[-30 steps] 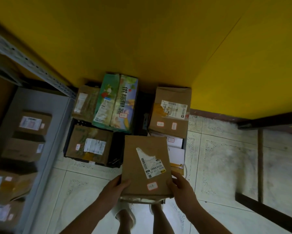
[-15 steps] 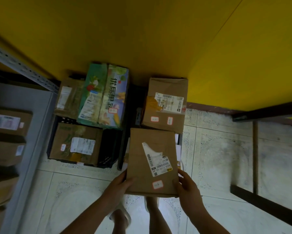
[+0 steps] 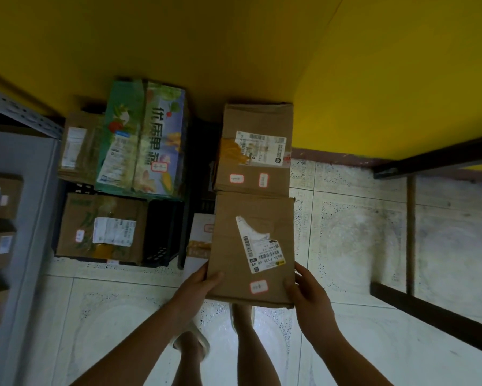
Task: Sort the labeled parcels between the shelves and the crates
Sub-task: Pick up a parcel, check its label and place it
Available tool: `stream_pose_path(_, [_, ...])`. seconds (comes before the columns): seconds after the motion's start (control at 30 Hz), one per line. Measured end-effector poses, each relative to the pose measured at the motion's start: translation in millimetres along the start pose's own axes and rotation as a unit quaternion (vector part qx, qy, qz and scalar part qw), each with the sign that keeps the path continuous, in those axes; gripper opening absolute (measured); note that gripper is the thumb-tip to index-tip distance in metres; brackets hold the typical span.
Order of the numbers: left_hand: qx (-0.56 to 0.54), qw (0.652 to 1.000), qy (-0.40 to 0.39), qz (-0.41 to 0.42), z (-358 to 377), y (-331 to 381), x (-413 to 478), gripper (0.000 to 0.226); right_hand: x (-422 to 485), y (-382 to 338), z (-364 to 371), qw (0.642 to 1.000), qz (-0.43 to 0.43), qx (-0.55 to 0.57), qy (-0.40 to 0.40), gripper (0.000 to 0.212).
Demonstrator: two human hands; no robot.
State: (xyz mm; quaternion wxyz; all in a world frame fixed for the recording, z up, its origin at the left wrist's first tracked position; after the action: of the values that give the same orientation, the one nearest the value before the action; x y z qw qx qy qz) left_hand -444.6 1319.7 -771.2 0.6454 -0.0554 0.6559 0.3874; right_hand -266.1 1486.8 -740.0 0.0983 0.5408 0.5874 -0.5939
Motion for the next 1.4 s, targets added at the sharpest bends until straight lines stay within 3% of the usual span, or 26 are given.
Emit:
stream_pose_path(0.23, [0.026, 0.999, 0.028, 0.009, -1, 5, -3, 0.041, -2, -6, -3, 1.0, 0.003, 0.012, -0.011, 0.037])
stream_pose_path(0.37, [0.054, 0.997, 0.047, 0.02, -9, 18, -20, 0.06, -7, -32, -9, 0.998, -0.02, -0.031, 0.055, 0.036])
stream_pose_path(0.4, [0.048, 0.997, 0.058, 0.025, -11, 24, -27, 0.057, -11, -42, -10, 0.995, -0.037, -0.05, 0.076, 0.036])
stream_pose_path(0.5, [-0.008, 0.99, 0.116, 0.077, -20, 46, -57, 0.016, -25, -75, -11, 0.988, -0.097, -0.07, 0.093, 0.029])
stream_pose_path(0.63, [-0.054, 0.974, 0.184, 0.124, -34, 74, -114, 0.026, -51, -126, -8, 0.984, -0.151, -0.082, 0.053, 0.022])
stream_pose_path(0.73, [-0.098, 0.956, 0.215, 0.176, -43, 93, -174, 0.02, -85, -175, 4, 0.984, -0.164, -0.069, -0.014, 0.02])
stream_pose_path(0.93, [-0.217, 0.881, 0.305, 0.289, -61, 99, -325, 0.02, -186, -271, 78, 0.941, -0.243, -0.083, -0.221, 0.021])
stream_pose_path(1.17, [-0.297, 0.769, 0.439, 0.359, -98, 10, -501, 0.025, -321, -331, 182, 0.85, -0.334, -0.106, -0.394, 0.016])
stream_pose_path(1.27, [-0.324, 0.715, 0.497, 0.369, -124, -34, -562, 0.025, -366, -336, 224, 0.823, -0.346, -0.116, -0.435, 0.018])
stream_pose_path(1.4, [-0.33, 0.677, 0.541, 0.375, -166, -80, -618, 0.023, -411, -337, 284, 0.806, -0.372, -0.112, -0.446, 0.019])
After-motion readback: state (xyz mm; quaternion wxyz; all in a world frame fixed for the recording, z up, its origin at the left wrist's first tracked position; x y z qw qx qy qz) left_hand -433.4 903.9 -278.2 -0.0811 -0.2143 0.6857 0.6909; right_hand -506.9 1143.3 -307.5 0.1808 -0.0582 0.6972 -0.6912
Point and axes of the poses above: each hand's wrist, its own x-axis towards the middle knuckle, its own z-axis out of the palm, y = z × x, the point moved 3 cm from there along x, towards the middle knuckle, and after that the axes turned 4 degrees about -y, right-handed, at the moved point
